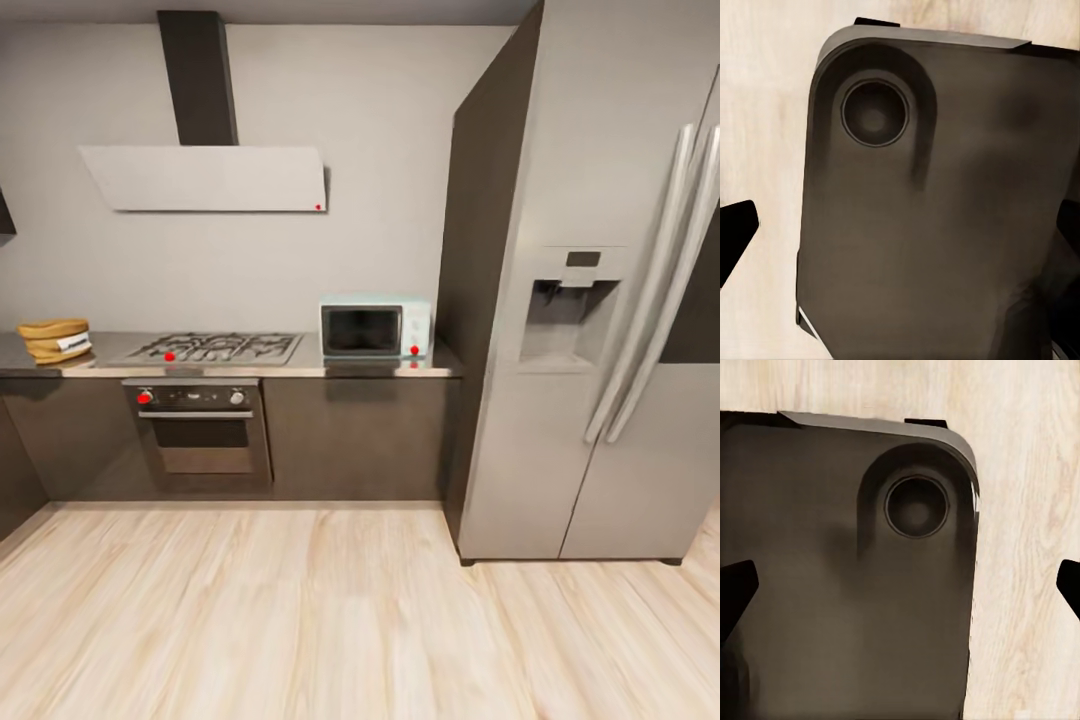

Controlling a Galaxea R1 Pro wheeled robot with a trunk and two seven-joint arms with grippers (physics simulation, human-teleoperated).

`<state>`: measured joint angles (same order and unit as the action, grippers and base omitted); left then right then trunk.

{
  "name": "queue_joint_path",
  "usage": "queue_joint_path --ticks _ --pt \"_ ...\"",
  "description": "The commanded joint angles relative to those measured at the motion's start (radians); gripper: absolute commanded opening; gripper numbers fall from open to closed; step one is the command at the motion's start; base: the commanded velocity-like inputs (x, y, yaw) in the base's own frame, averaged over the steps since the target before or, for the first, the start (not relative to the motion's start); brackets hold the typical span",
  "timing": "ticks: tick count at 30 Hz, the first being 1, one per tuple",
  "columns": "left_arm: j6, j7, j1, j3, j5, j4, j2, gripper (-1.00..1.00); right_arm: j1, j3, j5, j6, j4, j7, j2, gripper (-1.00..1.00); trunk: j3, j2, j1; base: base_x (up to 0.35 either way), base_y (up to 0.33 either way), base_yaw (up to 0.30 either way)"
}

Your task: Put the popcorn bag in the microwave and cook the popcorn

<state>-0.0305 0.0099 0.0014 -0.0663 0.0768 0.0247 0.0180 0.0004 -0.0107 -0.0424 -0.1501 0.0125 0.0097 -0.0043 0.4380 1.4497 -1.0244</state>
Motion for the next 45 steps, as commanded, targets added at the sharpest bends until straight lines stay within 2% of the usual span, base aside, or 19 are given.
queue_joint_path --ticks 1,23,45 --pt "-0.002 0.001 0.0 -0.006 0.006 0.001 0.0 1.0 0.0 -0.002 -0.005 -0.005 0.001 0.001 0.0 1.0 0.001 0.0 -0.001 0.322 0.152 0.0" --pt "-0.002 0.001 0.0 -0.006 0.006 0.001 0.001 1.0 0.0 -0.002 -0.004 -0.005 0.001 -0.005 0.0 1.0 0.001 0.0 -0.001 0.322 0.134 0.0" --pt "-0.002 0.001 0.0 -0.006 0.006 0.001 0.002 1.0 0.0 -0.002 -0.005 -0.006 0.001 -0.007 0.0 1.0 0.001 0.0 -0.001 0.322 0.006 0.0"
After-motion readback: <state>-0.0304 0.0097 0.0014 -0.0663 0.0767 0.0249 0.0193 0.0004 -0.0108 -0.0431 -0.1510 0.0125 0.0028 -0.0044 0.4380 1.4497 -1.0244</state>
